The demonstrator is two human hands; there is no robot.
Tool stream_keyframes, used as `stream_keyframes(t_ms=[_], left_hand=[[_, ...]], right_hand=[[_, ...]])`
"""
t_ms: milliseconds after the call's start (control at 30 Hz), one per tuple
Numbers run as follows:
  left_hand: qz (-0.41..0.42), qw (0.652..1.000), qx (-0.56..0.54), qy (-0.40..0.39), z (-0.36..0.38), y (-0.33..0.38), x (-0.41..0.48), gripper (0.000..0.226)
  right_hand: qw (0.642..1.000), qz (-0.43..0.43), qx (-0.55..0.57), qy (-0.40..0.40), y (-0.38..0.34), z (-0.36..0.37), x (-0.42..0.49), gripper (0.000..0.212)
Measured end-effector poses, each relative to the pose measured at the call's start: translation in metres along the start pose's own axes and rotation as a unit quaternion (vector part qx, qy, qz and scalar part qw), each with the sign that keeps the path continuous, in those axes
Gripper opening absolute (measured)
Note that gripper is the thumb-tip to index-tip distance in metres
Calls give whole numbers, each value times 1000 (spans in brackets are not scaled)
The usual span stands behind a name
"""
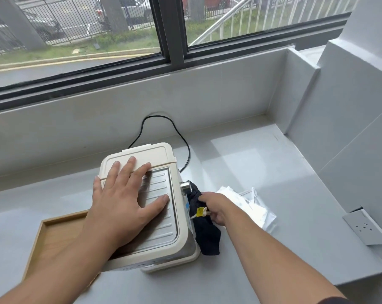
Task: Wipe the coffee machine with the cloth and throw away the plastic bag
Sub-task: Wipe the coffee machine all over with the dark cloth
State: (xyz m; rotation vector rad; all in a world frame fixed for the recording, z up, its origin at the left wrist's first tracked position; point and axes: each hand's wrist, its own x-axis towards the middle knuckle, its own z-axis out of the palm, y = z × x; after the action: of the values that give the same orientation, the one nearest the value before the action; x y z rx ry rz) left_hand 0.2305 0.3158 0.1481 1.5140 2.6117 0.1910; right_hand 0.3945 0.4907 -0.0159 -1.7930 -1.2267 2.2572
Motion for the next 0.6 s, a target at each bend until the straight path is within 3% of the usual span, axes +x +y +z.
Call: stream_keyframes(t_ms=[133, 600], left_hand=[[0, 1000, 0, 4, 1, 0, 0, 106], [-4, 1000, 1, 10, 2, 2, 0, 101]], right_hand=[[998, -53, -8, -36, -35, 18, 3, 21], [985, -153, 70, -39, -88, 48, -39, 26]])
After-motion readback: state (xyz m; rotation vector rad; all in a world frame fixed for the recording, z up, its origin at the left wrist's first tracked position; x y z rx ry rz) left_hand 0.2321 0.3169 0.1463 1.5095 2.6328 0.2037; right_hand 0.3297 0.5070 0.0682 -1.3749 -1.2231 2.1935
